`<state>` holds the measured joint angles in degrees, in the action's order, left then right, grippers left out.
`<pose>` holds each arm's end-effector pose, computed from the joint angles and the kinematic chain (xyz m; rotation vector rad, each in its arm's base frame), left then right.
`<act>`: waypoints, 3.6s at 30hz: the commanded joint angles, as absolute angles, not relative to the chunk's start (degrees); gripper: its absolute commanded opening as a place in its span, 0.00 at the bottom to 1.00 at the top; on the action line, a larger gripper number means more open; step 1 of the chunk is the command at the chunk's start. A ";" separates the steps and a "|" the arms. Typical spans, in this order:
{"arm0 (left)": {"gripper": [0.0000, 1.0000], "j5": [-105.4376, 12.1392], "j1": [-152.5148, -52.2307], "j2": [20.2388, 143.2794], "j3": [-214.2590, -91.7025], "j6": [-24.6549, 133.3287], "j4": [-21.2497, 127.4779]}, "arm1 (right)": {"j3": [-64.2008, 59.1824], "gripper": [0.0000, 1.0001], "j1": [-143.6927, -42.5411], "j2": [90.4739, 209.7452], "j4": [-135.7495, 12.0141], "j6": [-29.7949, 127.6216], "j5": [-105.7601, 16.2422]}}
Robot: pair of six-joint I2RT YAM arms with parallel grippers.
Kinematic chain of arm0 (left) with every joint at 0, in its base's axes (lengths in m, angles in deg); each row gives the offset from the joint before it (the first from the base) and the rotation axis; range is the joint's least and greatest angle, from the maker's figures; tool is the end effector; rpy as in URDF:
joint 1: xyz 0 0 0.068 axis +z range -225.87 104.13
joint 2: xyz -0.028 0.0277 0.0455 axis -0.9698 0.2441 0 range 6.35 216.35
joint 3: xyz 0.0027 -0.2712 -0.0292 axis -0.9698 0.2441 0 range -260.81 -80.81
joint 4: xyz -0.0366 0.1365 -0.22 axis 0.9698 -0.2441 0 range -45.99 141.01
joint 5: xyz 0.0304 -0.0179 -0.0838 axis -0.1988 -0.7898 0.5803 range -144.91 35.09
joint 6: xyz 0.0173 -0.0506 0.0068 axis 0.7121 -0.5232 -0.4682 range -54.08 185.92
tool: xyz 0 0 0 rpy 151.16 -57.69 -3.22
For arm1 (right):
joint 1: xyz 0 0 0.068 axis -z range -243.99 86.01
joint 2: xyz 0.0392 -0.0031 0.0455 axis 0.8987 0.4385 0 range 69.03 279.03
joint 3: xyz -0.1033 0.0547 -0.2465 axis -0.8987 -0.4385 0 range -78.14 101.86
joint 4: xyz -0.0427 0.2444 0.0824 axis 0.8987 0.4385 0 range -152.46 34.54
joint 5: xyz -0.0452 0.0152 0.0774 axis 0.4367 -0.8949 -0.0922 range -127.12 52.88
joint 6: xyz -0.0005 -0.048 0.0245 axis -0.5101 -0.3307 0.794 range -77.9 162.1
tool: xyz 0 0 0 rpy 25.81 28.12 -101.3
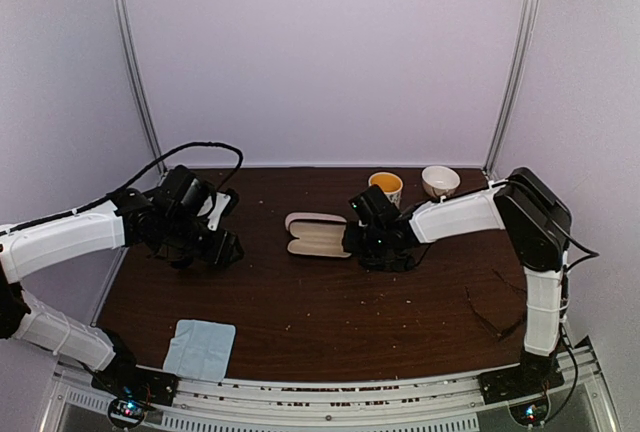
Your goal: Organize the sunglasses
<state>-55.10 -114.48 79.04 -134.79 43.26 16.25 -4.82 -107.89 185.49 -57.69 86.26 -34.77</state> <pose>0.2018 -0.1609 0.2557 0.3536 2.5339 -0.4266 0.3115 0.2975 0.1448 0.0255 2.5128 0.6350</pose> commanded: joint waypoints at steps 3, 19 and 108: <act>0.57 -54.29 -114.39 77.25 -135.68 42.61 14.28 | -8.13 0.44 -108.03 178.50 -59.04 84.78 -34.07; 0.56 -49.56 -117.00 68.99 -126.07 35.07 6.21 | -24.00 0.58 -112.01 158.31 -53.98 80.48 -27.19; 0.04 -42.71 -124.04 118.19 -156.50 24.05 22.27 | -37.67 0.59 -112.43 144.71 -53.43 71.26 -30.61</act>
